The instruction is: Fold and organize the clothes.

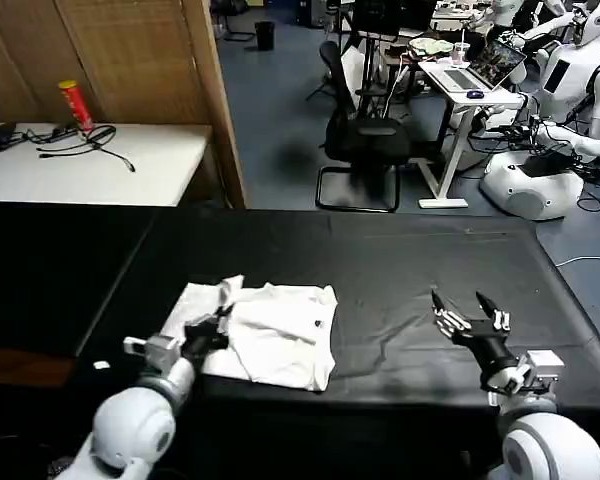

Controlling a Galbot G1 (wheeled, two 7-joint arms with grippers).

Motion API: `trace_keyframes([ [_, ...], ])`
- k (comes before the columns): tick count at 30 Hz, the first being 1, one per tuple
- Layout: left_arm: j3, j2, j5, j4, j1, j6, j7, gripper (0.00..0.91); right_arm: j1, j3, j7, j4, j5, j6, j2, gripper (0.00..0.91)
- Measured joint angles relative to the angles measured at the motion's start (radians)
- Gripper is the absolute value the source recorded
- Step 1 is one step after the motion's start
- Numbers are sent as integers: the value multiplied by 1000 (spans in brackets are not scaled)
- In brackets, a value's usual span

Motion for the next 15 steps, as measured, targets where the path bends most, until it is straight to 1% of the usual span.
trace_keyframes([
  [5,63,-36,-13,-3,-39,5,3,0,-6,-8,0,0,-8,0,6,878],
  [7,79,-44,-47,-13,-46,9,7,0,-10,-7,0,0,-8,0,6,878],
  [11,93,-53,-102,-32,-45,11,21,0,-14,-8,0,-1,-10,0,6,878],
  [15,106,-64,-107,-35,-46,7,37,0,-13,-14,0,-1,-14,0,8,878],
])
